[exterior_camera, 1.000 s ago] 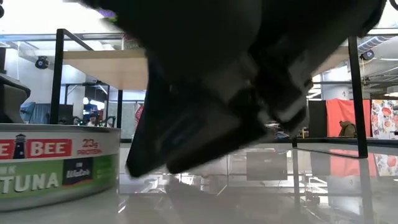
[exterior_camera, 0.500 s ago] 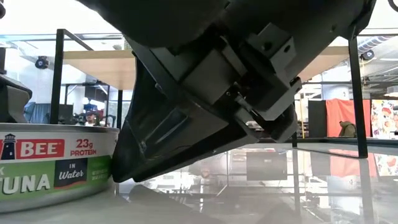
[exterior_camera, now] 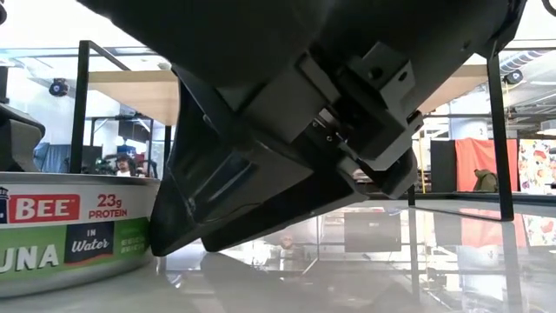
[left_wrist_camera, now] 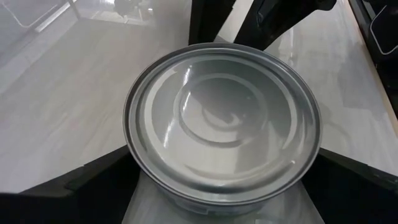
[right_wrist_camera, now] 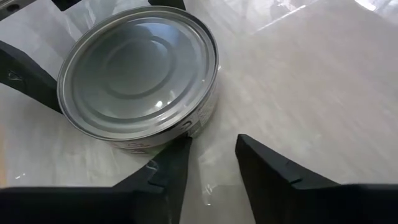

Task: Stack canned seafood by type on shelf
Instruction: Stack the green tuna can on top of the other green tuna can on the shelf

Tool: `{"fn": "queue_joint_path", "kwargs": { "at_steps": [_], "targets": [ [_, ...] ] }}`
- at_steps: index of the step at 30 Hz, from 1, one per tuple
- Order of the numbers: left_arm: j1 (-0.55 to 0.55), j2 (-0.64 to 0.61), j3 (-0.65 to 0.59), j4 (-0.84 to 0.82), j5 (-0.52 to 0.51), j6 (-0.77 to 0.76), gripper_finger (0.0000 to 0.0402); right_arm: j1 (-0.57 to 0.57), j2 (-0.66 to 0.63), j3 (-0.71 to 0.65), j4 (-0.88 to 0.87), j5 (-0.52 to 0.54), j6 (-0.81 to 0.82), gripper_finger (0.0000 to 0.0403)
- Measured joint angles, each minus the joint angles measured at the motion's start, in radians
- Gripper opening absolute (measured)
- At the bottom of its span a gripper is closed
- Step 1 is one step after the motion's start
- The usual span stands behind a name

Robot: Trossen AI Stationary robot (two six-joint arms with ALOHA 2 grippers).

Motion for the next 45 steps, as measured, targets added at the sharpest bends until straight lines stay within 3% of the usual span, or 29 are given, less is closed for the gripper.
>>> {"fn": "queue_joint_path", "kwargs": {
  "at_steps": [8, 21, 28, 37, 45],
  "targets": [
    [0.0, 0.0, 0.0, -0.003, 0.009, 0.001, 0.0395, 0.0, 0.0, 0.0, -0.011, 0.004, 0.0, 0.0183],
    [0.003, 0.0, 0.001, -0.001, 0.002, -0.049, 0.0395, -0.003, 0.001, 0.0, -0.005, 0.007, -0.02, 0.0203],
    [0.008, 0.0, 0.001, 0.014, -0.003, -0.029, 0.0399, -0.004, 0.012, -0.001, 0.047, 0.03, -0.109, 0.0241],
    [0.016, 0.015, -0.002, 0.073, -0.078, -0.03, 0.0399, -0.006, 0.013, -0.001, 0.092, 0.006, -0.185, 0.0288],
    [0.018, 0.013, -0.001, 0.08, -0.083, -0.09, 0.0372, -0.001, 0.012, 0.0, 0.099, -0.013, -0.192, 0.0311]
  ]
}}
